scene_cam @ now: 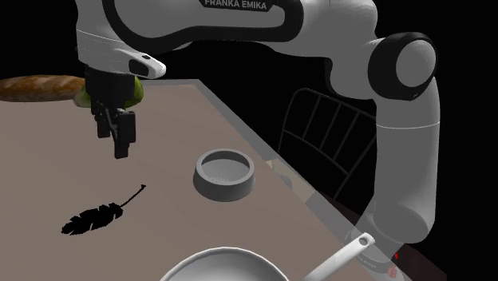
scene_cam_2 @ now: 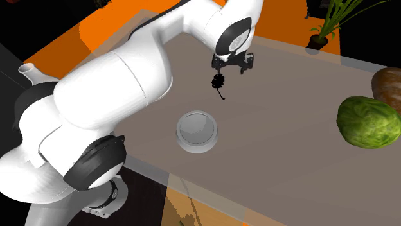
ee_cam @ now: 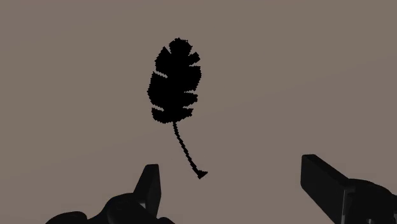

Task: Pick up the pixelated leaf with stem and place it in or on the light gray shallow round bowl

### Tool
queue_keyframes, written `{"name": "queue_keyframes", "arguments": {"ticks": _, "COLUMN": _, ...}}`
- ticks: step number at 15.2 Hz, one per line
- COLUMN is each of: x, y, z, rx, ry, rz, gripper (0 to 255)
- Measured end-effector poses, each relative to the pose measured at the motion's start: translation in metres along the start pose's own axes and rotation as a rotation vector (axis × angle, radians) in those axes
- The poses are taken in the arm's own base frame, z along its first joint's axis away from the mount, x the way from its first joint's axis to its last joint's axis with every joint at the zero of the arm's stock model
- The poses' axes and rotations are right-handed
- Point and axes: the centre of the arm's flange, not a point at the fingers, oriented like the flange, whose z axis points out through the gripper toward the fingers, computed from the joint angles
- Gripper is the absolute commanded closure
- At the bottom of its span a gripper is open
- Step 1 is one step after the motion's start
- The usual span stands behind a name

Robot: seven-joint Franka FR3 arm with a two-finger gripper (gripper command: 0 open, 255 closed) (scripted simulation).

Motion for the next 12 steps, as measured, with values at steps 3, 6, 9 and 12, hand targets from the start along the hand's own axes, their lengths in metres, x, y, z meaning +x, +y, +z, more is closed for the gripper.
{"name": "queue_keyframes", "arguments": {"ticks": 3, "x": 0.0, "y": 0.0, "z": 0.0004, "rx": 0.0, "ry": 0.0, "rz": 0.0, "gripper": 0}}
{"name": "queue_keyframes", "arguments": {"ticks": 6, "x": 0.0, "y": 0.0, "z": 0.0004, "rx": 0.0, "ry": 0.0, "rz": 0.0, "gripper": 255}}
{"name": "queue_keyframes", "arguments": {"ticks": 9, "x": 0.0, "y": 0.0, "z": 0.0004, "rx": 0.0, "ry": 0.0, "rz": 0.0, "gripper": 255}}
{"name": "queue_keyframes", "arguments": {"ticks": 12, "x": 0.0, "y": 0.0, "z": 0.0004, "rx": 0.0, "ry": 0.0, "rz": 0.0, "gripper": 255}}
